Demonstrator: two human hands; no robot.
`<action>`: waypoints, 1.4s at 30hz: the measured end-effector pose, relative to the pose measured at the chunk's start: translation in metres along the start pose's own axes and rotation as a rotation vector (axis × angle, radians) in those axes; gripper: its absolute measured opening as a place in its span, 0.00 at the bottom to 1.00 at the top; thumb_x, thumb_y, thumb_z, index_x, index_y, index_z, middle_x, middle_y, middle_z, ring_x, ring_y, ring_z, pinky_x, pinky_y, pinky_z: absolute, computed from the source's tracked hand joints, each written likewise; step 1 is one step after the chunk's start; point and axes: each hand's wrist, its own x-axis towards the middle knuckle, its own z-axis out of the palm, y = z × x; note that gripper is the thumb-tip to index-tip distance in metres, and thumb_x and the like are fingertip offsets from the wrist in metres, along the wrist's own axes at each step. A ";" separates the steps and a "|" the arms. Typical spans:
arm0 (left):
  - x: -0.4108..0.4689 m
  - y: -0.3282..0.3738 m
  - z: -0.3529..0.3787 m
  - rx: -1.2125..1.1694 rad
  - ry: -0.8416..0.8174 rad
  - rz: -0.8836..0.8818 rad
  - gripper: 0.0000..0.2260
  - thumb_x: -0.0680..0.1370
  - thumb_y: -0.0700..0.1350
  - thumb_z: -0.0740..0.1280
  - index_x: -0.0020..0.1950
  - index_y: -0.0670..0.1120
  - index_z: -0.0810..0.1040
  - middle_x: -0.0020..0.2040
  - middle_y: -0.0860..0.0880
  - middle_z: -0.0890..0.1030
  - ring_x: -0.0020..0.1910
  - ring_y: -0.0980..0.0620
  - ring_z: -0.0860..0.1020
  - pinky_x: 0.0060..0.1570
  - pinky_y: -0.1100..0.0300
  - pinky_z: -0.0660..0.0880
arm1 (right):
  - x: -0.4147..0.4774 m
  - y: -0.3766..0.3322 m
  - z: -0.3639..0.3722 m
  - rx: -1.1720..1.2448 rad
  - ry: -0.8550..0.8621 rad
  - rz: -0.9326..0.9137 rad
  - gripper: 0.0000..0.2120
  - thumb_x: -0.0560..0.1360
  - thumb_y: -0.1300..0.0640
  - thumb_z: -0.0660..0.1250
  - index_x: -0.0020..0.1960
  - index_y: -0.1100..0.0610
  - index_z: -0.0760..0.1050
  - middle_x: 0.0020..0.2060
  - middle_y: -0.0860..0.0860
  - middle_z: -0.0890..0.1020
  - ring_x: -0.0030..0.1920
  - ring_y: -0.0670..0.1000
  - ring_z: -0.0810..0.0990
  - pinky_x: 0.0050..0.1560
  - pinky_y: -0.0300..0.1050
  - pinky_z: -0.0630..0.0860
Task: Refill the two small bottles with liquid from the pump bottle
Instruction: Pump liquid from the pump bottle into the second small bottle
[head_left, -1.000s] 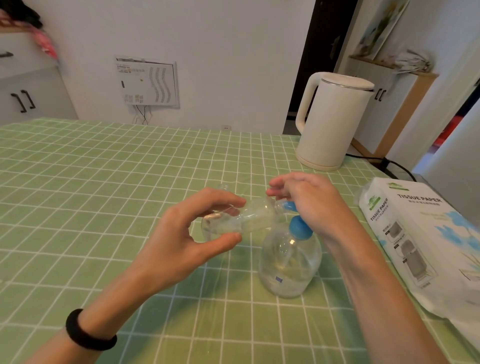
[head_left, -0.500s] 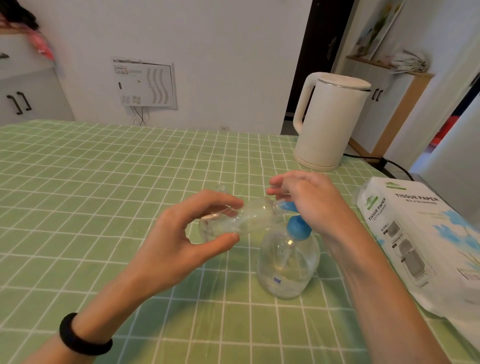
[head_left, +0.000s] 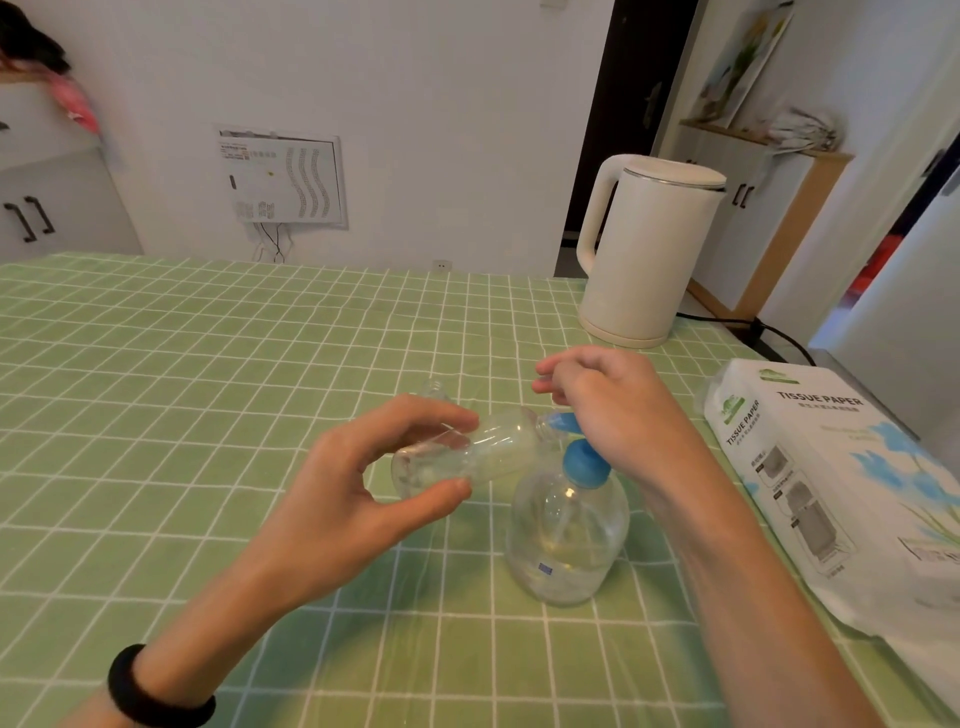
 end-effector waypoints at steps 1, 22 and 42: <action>0.000 0.000 0.001 -0.003 -0.003 -0.003 0.18 0.75 0.51 0.76 0.65 0.55 0.82 0.61 0.56 0.85 0.62 0.52 0.85 0.63 0.53 0.80 | 0.001 0.000 0.001 0.015 -0.010 0.013 0.12 0.78 0.54 0.60 0.47 0.46 0.82 0.46 0.45 0.87 0.49 0.43 0.83 0.52 0.43 0.77; 0.000 0.000 0.002 0.007 -0.007 -0.011 0.18 0.75 0.50 0.75 0.65 0.51 0.82 0.60 0.57 0.85 0.62 0.52 0.84 0.64 0.53 0.80 | 0.004 0.005 0.004 0.018 -0.125 0.069 0.16 0.80 0.61 0.58 0.50 0.48 0.83 0.49 0.44 0.86 0.53 0.42 0.81 0.49 0.38 0.74; -0.002 0.001 0.004 0.017 -0.008 -0.008 0.18 0.75 0.51 0.75 0.64 0.52 0.82 0.60 0.56 0.85 0.61 0.52 0.85 0.62 0.48 0.81 | 0.004 0.007 0.002 -0.006 -0.141 0.003 0.16 0.81 0.59 0.58 0.51 0.48 0.83 0.51 0.42 0.85 0.53 0.40 0.80 0.54 0.39 0.74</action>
